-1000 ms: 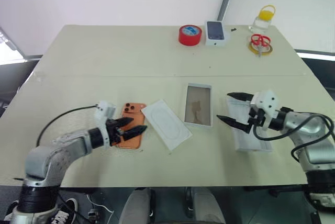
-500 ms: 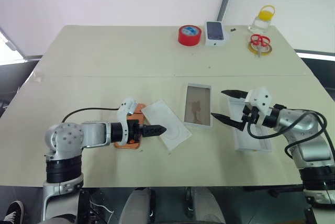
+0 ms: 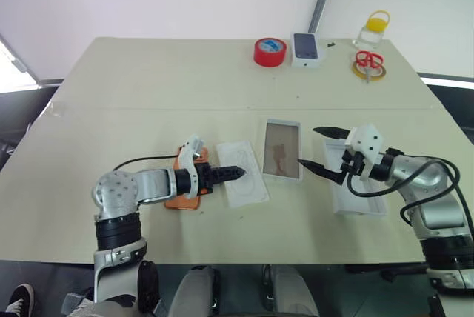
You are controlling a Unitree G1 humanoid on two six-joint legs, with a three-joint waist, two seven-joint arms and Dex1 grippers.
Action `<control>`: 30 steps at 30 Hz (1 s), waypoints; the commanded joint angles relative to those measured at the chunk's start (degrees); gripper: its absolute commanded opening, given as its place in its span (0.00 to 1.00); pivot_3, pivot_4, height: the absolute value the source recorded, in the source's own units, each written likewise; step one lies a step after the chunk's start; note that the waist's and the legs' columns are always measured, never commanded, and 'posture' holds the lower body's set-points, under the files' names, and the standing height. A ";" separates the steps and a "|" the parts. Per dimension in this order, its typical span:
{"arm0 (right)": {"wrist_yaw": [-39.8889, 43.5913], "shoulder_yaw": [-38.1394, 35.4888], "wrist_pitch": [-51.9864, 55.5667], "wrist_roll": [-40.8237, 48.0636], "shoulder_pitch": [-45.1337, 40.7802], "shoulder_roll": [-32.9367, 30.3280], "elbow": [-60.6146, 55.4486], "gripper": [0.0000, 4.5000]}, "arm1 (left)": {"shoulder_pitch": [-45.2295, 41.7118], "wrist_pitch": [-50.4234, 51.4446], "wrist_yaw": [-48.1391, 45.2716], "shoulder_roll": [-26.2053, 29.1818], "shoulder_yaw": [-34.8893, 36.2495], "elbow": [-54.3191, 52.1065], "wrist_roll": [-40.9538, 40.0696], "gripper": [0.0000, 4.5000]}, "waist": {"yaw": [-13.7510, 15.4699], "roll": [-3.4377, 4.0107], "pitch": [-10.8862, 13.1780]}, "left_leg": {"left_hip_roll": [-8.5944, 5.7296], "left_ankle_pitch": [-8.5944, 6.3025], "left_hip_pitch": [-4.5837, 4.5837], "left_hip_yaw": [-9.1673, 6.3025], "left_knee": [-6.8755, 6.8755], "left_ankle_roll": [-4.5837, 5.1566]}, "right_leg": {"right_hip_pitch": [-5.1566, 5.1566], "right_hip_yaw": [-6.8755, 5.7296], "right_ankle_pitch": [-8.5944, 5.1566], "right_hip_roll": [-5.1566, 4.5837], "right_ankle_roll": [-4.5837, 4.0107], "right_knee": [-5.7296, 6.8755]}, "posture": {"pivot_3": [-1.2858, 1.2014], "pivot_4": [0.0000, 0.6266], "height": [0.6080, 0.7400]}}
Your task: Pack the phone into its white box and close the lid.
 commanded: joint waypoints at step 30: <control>7.71 15.67 3.24 -7.55 -7.53 1.43 4.41 0.58 | -10.10 -8.60 -12.65 9.76 -0.03 4.01 7.96 0.00 | -0.06 -0.08 0.08 | 0.03 0.06 -0.30 -0.01 -0.07 -0.13 | -0.38 -0.01 0.01 0.03 0.03 0.01 | 0.52 0.24 1.00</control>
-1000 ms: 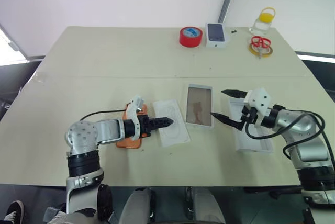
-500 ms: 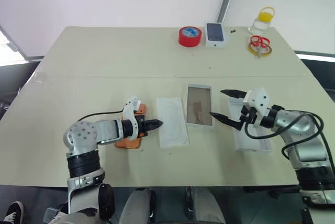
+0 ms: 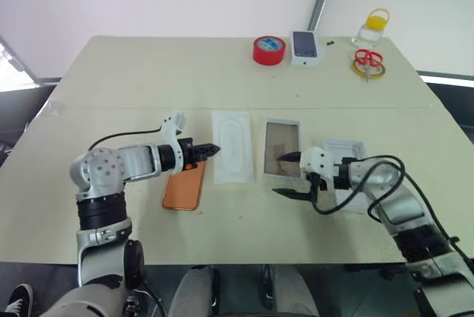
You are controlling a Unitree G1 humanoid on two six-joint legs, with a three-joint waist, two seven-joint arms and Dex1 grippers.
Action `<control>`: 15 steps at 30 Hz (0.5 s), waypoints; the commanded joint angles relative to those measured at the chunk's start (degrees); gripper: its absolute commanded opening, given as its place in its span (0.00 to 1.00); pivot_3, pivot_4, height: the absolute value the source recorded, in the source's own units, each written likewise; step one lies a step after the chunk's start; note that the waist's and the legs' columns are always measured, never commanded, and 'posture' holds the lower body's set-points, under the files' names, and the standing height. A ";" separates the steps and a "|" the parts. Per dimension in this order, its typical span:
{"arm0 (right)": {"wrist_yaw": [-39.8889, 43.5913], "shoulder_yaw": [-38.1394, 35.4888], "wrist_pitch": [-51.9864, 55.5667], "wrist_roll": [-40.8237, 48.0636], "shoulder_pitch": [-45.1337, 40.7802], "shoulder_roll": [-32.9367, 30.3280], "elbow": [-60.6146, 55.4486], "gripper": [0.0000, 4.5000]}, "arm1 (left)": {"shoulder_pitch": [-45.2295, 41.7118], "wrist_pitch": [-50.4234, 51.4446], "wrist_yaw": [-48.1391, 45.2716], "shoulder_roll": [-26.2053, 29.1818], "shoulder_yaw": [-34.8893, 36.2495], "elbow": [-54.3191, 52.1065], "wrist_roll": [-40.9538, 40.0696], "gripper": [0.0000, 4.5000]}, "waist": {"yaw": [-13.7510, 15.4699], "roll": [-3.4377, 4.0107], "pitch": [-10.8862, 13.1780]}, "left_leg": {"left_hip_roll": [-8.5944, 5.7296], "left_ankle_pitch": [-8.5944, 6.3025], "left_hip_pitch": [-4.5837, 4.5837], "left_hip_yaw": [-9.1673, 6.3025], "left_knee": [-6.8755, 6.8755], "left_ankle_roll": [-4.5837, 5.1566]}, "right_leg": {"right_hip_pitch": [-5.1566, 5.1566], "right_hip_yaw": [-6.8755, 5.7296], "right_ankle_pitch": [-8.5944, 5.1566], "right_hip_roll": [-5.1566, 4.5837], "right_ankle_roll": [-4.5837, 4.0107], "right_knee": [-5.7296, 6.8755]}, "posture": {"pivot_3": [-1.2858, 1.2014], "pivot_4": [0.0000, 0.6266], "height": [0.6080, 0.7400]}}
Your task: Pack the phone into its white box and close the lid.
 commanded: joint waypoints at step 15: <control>-0.72 2.83 1.74 0.33 -0.25 6.14 -7.10 0.02 | -4.94 -0.81 1.95 -5.85 5.31 0.17 -1.65 0.00 | -0.12 -0.01 0.01 | 0.00 0.04 -0.13 -0.01 0.01 -0.07 | -0.11 -0.01 0.11 0.00 0.17 0.01 | 0.52 0.24 1.00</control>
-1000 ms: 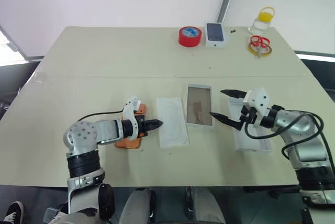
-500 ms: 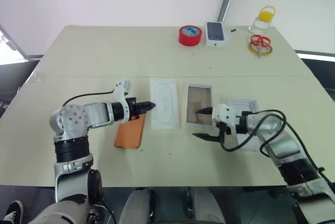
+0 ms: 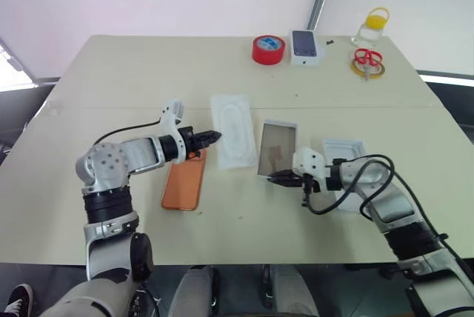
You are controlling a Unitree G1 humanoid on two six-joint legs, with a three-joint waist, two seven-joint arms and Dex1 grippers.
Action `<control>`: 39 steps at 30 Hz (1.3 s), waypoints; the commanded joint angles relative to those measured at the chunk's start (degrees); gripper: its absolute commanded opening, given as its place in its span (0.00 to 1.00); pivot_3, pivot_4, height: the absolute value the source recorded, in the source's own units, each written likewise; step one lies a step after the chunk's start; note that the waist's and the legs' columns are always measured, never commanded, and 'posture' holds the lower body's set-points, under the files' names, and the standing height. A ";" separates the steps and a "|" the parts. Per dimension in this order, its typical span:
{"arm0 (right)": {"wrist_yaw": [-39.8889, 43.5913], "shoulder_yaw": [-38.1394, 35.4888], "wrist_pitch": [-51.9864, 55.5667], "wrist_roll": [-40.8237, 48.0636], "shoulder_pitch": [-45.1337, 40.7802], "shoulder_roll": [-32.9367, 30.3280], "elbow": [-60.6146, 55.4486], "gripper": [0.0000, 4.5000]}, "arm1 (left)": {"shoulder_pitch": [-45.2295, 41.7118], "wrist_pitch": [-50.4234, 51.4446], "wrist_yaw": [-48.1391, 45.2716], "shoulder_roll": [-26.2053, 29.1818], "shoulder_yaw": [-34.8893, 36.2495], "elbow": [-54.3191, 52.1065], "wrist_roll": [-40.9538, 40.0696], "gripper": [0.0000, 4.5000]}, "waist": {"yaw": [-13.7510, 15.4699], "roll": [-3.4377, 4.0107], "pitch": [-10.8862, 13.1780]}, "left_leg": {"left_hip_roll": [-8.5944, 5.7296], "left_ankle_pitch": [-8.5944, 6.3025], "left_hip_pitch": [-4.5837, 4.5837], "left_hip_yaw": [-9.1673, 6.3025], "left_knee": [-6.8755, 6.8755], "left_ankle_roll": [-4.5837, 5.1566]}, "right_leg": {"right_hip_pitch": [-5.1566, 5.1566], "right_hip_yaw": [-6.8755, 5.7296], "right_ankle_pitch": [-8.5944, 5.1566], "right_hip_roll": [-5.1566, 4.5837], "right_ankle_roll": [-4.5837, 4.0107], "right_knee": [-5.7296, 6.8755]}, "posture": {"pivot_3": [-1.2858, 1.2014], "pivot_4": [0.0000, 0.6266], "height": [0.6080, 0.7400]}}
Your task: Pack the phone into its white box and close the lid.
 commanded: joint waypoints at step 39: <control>-5.03 -17.01 -7.84 5.17 8.88 -8.55 -0.92 0.74 | -4.53 -8.63 -10.48 -2.08 -15.71 9.54 8.01 0.14 | 0.14 -0.18 0.13 | 0.01 0.02 -0.12 -0.01 0.04 0.00 | -0.04 -0.01 -0.06 0.03 -0.11 -0.03 | 0.52 0.24 1.00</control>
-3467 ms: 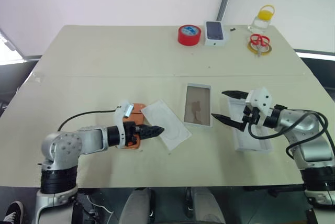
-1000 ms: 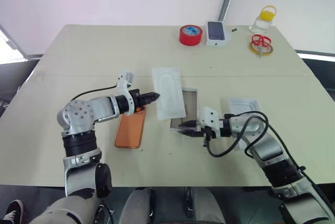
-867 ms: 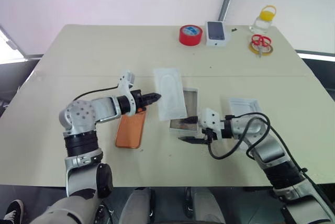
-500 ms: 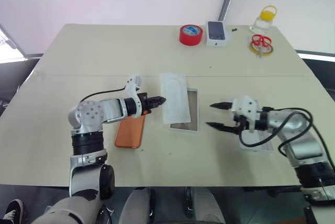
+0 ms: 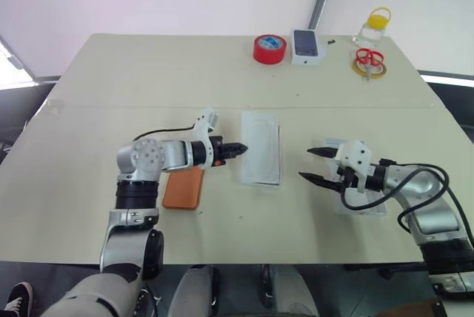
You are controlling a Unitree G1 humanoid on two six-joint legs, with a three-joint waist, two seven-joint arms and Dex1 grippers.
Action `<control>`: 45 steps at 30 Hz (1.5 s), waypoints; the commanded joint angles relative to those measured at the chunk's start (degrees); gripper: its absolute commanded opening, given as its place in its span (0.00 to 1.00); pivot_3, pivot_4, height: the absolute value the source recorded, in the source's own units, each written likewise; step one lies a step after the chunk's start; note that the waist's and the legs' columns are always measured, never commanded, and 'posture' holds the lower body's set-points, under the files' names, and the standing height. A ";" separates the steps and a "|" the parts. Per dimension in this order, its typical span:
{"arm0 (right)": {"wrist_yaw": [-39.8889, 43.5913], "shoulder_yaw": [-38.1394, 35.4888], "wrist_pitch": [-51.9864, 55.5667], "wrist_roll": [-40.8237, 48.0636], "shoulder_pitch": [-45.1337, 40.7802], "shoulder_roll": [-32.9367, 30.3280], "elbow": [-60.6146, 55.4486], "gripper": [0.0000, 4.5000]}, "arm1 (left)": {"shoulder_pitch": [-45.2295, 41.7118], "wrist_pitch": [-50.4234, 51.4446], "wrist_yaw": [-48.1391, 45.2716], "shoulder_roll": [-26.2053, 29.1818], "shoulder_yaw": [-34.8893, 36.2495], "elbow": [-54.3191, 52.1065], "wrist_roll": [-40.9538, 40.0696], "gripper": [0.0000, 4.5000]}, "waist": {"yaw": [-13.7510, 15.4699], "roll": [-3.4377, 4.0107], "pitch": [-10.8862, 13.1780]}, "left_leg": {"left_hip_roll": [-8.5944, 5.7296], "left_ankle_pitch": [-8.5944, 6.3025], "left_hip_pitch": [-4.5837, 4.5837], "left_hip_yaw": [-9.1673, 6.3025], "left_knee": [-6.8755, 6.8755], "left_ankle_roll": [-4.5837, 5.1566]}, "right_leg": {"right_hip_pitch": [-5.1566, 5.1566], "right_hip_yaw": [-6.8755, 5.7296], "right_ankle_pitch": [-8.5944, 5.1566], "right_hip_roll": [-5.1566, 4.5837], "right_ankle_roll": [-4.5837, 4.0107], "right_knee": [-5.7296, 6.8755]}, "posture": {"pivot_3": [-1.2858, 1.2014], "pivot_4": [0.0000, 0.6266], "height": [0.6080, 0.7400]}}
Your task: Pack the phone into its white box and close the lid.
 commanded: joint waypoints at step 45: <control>-1.73 20.70 -0.58 -17.74 -15.57 11.21 7.81 0.02 | 24.71 -36.34 -13.07 22.65 -0.60 -19.69 17.09 0.54 | -0.42 0.07 0.04 | 0.01 0.06 -0.23 0.01 -0.04 -0.09 | -0.31 -0.05 0.04 -0.06 -0.14 0.09 | 0.52 0.24 1.00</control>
